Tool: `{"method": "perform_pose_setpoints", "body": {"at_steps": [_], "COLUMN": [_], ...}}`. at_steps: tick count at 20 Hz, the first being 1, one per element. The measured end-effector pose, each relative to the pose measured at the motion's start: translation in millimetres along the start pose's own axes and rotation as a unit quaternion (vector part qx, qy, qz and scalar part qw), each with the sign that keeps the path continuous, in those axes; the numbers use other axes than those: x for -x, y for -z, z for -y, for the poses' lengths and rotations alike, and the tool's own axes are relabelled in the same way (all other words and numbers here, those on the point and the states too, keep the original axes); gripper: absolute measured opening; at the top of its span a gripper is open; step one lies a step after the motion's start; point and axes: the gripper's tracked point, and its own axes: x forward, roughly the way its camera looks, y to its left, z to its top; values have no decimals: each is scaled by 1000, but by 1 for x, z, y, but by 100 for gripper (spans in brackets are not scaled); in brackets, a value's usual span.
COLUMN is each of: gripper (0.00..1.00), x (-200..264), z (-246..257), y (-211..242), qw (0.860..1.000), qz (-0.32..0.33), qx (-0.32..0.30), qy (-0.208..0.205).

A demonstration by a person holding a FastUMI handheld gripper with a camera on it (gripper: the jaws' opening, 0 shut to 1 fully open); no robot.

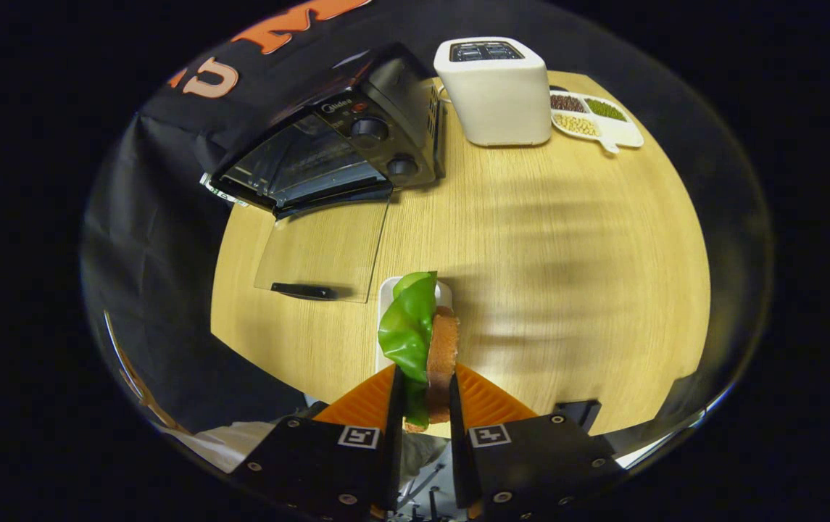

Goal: Open the toaster oven, put the food inside, and close the toaster oven door.

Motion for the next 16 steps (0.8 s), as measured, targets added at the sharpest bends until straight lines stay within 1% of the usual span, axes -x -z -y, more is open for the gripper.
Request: {"method": "perform_pose_setpoints", "body": {"at_steps": [1, 3, 6, 8, 9, 10, 12, 15, 16], "gripper": [28, 28, 27, 28, 28, 28, 28, 27, 26], "x": [8, 27, 54, 72, 78, 83, 89, 78, 69], "z": [-6, -17, -36, -54, -65, -77, -97, -112, -113], "y": [-1, -8, -26, -39, -45, -54, -70, -83, -86], "qw": [1000, 999, 995, 989, 985, 979, 962, 937, 928], "qz": [8, 31, 91, 135, 153, 174, 217, 258, 268], "qx": [-5, -13, -30, -50, -64, -83, -120, -169, -192], "qy": [-3, -9, -16, -34, -51, -72, -116, -163, -175]}}
